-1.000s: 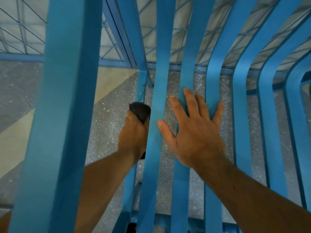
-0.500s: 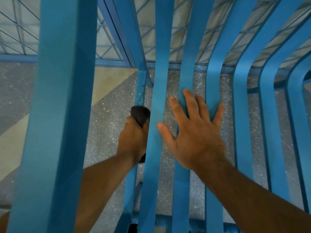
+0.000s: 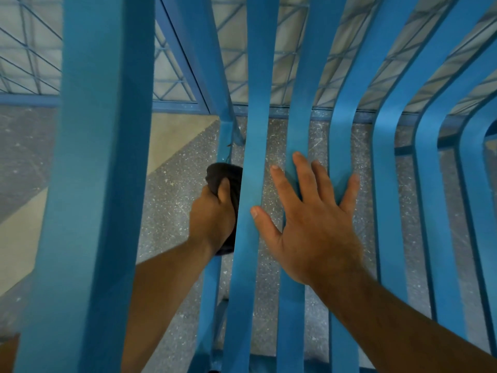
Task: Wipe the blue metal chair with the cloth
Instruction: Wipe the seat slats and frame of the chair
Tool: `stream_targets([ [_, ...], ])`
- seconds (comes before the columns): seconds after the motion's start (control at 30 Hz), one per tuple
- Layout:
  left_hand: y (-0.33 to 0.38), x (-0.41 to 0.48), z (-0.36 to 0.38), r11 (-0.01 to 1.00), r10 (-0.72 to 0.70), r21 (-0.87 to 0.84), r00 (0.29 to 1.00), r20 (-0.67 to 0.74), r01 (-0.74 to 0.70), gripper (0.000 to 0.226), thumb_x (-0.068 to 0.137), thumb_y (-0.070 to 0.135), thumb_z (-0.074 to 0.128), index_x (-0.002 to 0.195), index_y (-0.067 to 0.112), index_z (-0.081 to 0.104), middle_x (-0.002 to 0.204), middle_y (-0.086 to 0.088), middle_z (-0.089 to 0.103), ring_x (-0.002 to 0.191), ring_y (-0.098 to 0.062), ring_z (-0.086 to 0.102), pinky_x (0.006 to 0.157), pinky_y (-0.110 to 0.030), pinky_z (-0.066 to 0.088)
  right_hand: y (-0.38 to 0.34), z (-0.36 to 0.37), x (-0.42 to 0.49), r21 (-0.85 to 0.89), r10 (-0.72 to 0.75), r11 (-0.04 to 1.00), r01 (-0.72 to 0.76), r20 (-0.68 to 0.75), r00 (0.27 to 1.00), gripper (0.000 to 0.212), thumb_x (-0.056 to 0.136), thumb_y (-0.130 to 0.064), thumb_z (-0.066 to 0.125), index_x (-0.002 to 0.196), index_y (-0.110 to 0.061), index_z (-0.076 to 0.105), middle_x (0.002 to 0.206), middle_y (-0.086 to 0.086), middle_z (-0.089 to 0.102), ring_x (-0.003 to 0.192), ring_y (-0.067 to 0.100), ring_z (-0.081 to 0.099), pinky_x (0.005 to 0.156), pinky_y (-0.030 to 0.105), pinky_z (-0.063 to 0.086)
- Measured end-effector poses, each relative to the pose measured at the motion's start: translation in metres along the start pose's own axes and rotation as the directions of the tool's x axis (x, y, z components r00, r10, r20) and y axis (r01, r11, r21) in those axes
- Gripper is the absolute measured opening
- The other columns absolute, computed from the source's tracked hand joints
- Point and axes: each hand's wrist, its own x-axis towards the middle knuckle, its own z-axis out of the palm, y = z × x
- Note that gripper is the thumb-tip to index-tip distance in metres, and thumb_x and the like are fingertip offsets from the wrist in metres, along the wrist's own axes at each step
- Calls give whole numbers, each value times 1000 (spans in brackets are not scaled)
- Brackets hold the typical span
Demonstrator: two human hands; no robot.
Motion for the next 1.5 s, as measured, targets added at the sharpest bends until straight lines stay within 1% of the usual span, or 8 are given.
stream_targets([
  [0.27,21,-3,-1,990,107,88,994,30,-110,45,92,54,46,125,24,38,104,9,52,84,-17,59,72,-40,52,2,1,1,-5,1,1000,-1,1,1000,72,92,-70,16,151,-28,25,161,8,15,146,34,18,109,73,8],
  [0.4,11,-16,-5,1000,18,24,999,44,-19,31,94,55,41,104,27,45,85,8,62,70,-10,61,57,-29,47,1,0,1,7,1,1000,-1,-1,1000,71,93,-69,20,150,-27,29,160,9,19,145,35,22,108,73,9],
  [0.57,34,37,-1,997,20,81,999,-39,-17,52,96,59,31,96,16,59,80,-2,65,70,-19,63,59,-31,47,1,1,1,10,-5,1000,5,-8,1000,71,93,-68,19,149,-26,29,160,10,20,145,36,23,107,74,11],
  [0.77,31,10,-1,967,149,202,988,34,-153,52,95,44,48,135,18,30,113,1,51,88,-21,57,68,-35,44,3,1,1,2,-5,1000,5,-9,1000,70,94,-68,19,150,-26,30,159,10,20,145,35,23,108,73,10],
  [0.93,27,12,-3,993,-4,118,999,53,-3,35,94,55,41,106,22,45,90,4,61,72,-14,58,56,-29,42,2,0,1,8,-4,1000,5,-7,1000,70,93,-68,22,149,-27,31,159,10,21,144,35,24,107,74,11],
  [1.07,46,52,0,989,35,146,998,-58,-26,53,97,57,29,96,13,59,83,-6,63,66,-21,57,60,-31,40,1,0,1,11,-6,1000,6,-19,1000,69,93,-67,24,147,-26,35,158,11,24,143,36,26,106,74,13],
  [1.37,45,40,5,856,326,413,945,41,-313,70,96,37,50,148,7,13,139,-18,40,109,-37,55,78,-48,51,2,2,0,6,-3,1000,4,-29,1000,69,92,-67,25,147,-27,35,158,10,25,144,36,26,107,74,11],
  [1.5,56,66,5,990,75,118,997,-15,-73,39,98,52,36,114,17,47,102,-5,60,86,-28,58,70,-34,41,2,1,1,9,-6,1000,7,-35,999,69,92,-67,27,146,-26,38,157,11,27,143,36,28,106,75,13],
])
